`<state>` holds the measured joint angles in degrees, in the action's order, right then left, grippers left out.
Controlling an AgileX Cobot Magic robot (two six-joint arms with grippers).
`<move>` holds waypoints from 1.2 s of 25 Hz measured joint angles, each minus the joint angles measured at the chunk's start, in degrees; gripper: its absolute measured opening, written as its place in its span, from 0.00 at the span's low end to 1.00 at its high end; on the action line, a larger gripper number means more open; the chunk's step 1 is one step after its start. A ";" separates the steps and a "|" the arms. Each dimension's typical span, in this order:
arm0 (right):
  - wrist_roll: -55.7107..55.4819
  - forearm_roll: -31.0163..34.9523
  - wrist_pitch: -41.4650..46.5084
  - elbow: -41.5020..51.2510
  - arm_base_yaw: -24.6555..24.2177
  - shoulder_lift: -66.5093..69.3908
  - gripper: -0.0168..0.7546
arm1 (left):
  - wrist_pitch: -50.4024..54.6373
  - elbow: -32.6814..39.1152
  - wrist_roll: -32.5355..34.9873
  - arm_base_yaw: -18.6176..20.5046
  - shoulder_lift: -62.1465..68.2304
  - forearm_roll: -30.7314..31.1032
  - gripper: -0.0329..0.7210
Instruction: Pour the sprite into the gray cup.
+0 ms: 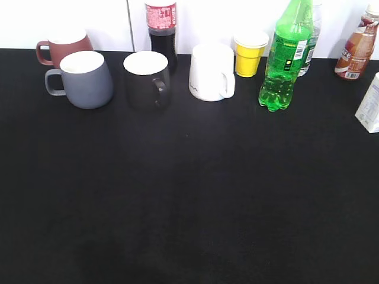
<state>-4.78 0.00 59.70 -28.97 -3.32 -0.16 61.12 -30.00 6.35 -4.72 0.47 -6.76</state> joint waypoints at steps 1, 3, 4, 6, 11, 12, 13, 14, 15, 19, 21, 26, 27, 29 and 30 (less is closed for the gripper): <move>0.00 0.00 0.00 0.05 0.00 -0.14 0.79 | 0.00 0.00 0.00 0.00 -0.73 0.00 0.61; 0.00 0.00 0.00 0.05 0.00 -0.14 0.79 | 0.00 0.00 0.00 0.00 -0.88 0.00 0.61; 0.00 0.00 0.00 0.05 0.00 -0.17 0.79 | 0.00 0.00 0.00 0.00 -0.88 0.00 0.61; 0.00 0.00 0.00 0.05 0.00 -0.17 0.79 | 0.00 0.00 0.00 0.02 -0.88 0.00 0.61; 0.00 0.00 0.00 0.05 0.00 -0.17 0.79 | 0.00 0.00 0.00 0.02 -0.88 0.00 0.61; 0.00 0.00 0.00 0.05 0.00 -0.17 0.79 | 0.00 0.00 0.00 0.02 -0.88 0.00 0.61; 0.00 0.00 0.00 0.05 0.00 -0.17 0.79 | 0.00 0.00 0.00 0.02 -0.88 0.00 0.61; 0.00 0.00 0.00 0.05 0.00 -0.17 0.78 | 0.00 0.00 0.00 0.02 -0.88 0.00 0.61; 0.00 0.00 0.00 0.05 0.00 -0.17 0.78 | 0.00 0.00 0.00 0.02 -0.88 0.00 0.60; 0.00 0.00 0.00 0.05 0.00 -0.17 0.78 | 0.00 0.00 0.00 0.02 -0.88 0.00 0.55; 0.00 0.00 0.00 0.05 0.00 -0.17 0.78 | 0.00 0.00 0.00 0.02 -0.88 0.00 0.52; 0.00 0.00 0.00 0.05 0.00 -0.17 0.78 | 0.00 0.00 0.00 0.02 -0.88 0.00 0.42; 0.00 0.00 0.00 0.05 0.00 -0.17 0.78 | 0.00 0.00 0.00 0.02 -0.88 0.00 0.42; 0.00 0.00 0.00 0.05 0.00 -0.17 0.78 | 0.00 0.00 0.00 0.02 -0.88 0.00 0.41; 0.00 0.00 0.00 0.05 0.00 -0.17 0.78 | 0.00 0.00 0.00 0.02 -0.88 0.00 0.40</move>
